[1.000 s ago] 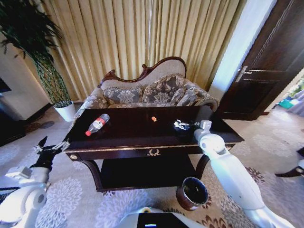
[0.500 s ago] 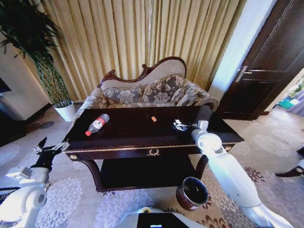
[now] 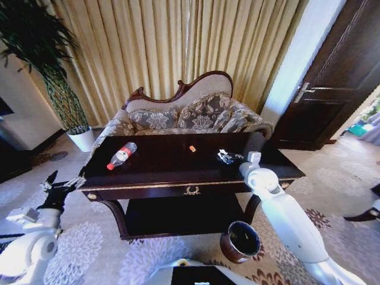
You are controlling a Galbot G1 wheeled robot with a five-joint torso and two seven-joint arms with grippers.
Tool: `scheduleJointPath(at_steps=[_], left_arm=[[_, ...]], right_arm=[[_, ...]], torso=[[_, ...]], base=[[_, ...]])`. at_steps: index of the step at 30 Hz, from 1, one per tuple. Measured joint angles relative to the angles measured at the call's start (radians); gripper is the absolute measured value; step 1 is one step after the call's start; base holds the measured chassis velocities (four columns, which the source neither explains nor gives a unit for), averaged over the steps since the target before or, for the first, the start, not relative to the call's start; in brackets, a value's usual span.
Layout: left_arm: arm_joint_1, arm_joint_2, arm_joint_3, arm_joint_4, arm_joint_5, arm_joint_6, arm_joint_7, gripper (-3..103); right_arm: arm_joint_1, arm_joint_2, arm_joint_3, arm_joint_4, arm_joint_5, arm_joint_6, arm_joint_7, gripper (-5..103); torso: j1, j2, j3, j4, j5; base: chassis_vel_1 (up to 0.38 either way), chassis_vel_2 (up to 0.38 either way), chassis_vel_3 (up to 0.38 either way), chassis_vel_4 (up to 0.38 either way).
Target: Move to the front of the table and place the trash on the table into the trash bin.
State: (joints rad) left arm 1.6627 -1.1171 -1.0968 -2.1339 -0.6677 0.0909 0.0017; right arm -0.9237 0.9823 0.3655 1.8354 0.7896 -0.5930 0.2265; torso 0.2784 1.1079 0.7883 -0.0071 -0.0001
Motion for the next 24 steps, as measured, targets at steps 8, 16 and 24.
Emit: scheduleJointPath(at_steps=[8,16,24], left_arm=[[-0.001,0.002,0.001,-0.003,-0.001,0.000,-0.001,100],[-0.002,0.003,0.001,-0.007,-0.002,-0.001,-0.002,100],[-0.003,0.001,0.002,-0.008,-0.002,-0.004,-0.002,100]], right_arm=[[-0.015,-0.004,0.017,0.004,-0.005,0.002,-0.020,12],[-0.027,-0.006,0.025,0.017,-0.004,0.045,-0.022,0],[-0.050,-0.003,0.026,0.013,-0.087,0.266,-0.063,0]], torso=[[0.000,0.000,0.000,0.0000,0.0000],[0.000,0.000,0.000,0.0000,0.0000],[0.000,0.000,0.000,0.0000,0.0000]], base=[[0.000,0.000,0.000,0.000],[0.000,0.000,0.000,0.000],[0.000,0.000,0.000,0.000]])
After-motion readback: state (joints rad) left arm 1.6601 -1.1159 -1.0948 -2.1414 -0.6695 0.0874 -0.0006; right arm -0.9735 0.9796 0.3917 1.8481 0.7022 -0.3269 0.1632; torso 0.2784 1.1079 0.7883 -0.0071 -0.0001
